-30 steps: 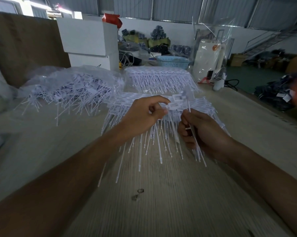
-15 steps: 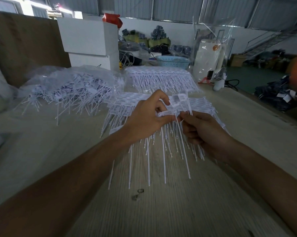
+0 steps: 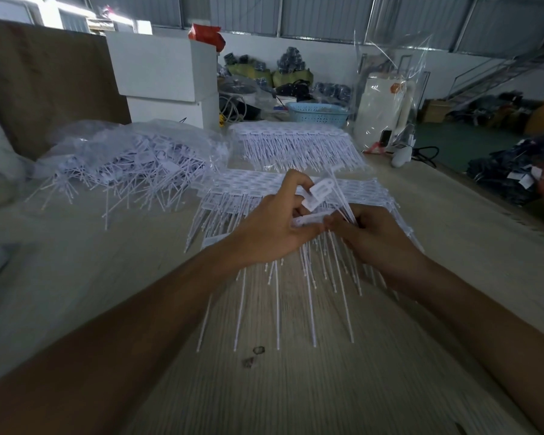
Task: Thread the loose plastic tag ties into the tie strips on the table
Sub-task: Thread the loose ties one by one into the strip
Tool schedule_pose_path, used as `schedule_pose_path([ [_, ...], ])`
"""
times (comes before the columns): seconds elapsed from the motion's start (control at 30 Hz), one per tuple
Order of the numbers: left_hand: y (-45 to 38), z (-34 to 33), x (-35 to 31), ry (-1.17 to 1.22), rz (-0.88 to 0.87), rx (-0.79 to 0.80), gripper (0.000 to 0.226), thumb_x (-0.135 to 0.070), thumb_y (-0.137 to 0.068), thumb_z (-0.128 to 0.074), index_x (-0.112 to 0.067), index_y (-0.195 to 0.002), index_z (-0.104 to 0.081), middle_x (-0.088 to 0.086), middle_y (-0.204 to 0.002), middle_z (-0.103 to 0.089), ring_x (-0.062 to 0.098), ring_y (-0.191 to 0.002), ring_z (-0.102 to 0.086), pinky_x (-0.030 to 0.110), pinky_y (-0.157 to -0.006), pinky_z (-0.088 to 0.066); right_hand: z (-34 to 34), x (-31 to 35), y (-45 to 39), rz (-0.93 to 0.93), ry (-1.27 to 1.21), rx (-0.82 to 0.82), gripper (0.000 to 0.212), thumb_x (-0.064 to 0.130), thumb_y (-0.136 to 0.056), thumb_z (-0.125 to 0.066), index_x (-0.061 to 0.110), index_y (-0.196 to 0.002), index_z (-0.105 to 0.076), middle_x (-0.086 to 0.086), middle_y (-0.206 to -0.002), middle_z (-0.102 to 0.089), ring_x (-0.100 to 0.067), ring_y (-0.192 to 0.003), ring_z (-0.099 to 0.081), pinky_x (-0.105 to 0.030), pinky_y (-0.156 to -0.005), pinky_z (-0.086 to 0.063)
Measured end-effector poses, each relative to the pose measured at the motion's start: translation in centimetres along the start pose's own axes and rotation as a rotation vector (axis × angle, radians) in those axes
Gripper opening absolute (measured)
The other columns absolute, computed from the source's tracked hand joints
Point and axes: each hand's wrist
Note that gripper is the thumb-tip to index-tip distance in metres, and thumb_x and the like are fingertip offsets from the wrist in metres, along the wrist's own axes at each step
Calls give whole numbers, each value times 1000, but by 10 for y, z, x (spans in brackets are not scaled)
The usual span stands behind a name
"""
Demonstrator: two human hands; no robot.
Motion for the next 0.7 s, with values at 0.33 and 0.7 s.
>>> schedule_pose_path([
  [0.33,2,10,10,-103,103,125,27,-20,-92,-68,-22,-116,-54,-1,-74,-70,23,-65,-66,51,-64,-53,7,-5,-6,-185,-123,-169,23,19,-98,-61,10,-76,-62,6,-43,-38,-8,-36,-30,-18,-38,-25],
  [0.7,0,9,8,-184,46,-22,12,-26,-89,-74,-21,-99,-71,-5,-77,-71,16,-71,-67,45,-69,-56,10,-6,-6,-270,-161,-83,31,31,-96,-64,11,-73,-67,2,-49,-34,-11,-41,-26,-23,-41,-21],
])
Point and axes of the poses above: each hand's wrist, its own y-axis away from the middle knuckle, its own z-axis out of the back of the hand, x = y × z
